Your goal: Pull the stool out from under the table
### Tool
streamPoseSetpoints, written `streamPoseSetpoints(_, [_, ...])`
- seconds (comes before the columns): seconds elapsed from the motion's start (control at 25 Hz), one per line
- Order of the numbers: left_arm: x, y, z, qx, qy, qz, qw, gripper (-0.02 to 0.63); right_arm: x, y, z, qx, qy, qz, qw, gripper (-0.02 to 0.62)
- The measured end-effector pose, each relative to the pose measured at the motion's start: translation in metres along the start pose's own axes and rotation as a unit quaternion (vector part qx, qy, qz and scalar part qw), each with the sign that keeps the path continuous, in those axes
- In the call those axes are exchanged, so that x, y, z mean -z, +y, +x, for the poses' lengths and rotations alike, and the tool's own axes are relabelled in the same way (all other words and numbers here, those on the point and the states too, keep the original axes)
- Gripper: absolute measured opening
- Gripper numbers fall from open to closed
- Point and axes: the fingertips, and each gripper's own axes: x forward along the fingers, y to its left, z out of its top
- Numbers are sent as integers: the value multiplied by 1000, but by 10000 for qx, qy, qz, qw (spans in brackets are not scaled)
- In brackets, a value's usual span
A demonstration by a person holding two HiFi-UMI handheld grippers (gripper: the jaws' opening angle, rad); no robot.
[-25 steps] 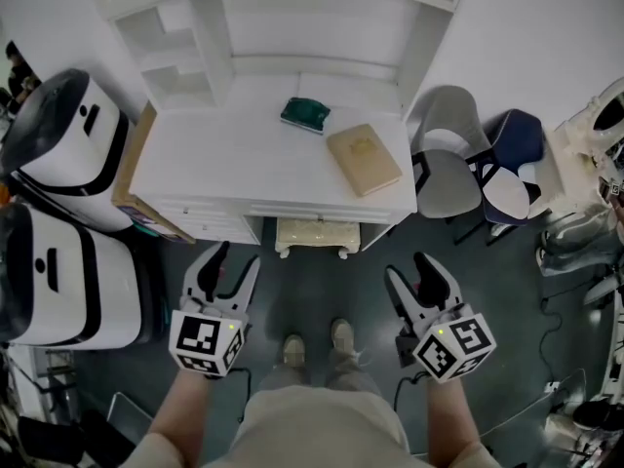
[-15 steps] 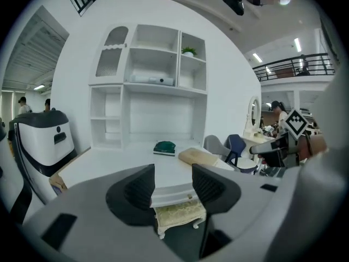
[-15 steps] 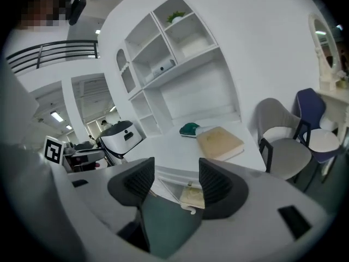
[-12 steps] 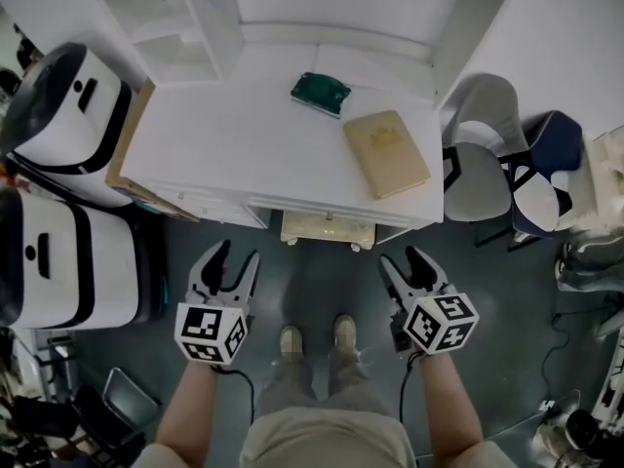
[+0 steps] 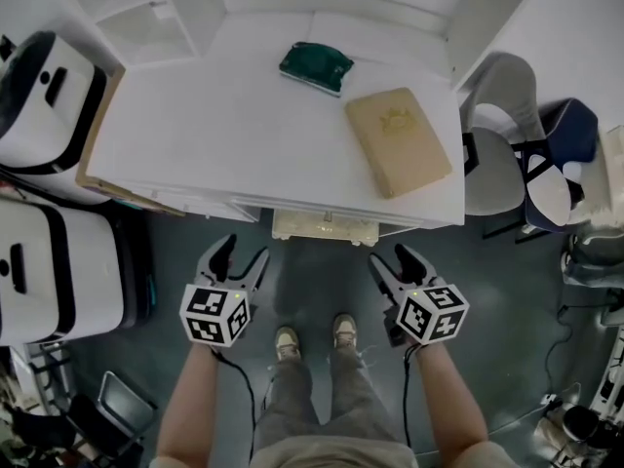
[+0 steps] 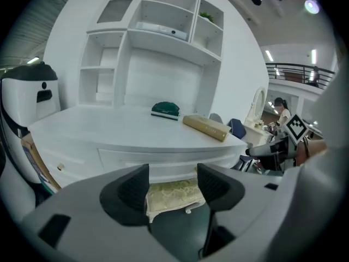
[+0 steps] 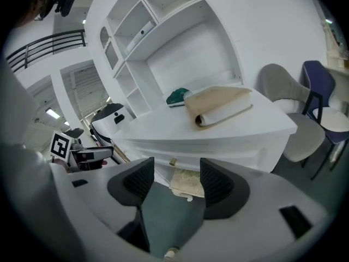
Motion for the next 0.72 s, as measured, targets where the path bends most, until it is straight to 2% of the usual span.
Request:
streamPoseSetpoints(0.24, [60,38,69,109,130,-414,9990,275,52,-41,65,-1,327,-80,9994,275])
streamPoseSetpoints(0.36, [90,51,105,231,147,-520,9983,276,71,-71,95,99,259,8,9996,279])
streamPoseSetpoints(0.52, [123,56,154,381,142,-711,9966,296,90,-105,128,-7,-21,155,9999,313])
streamPoseSetpoints(0.72, [158,59,203,542,297,-660,9959,320,122,-141,162,145,57,91,9998,337])
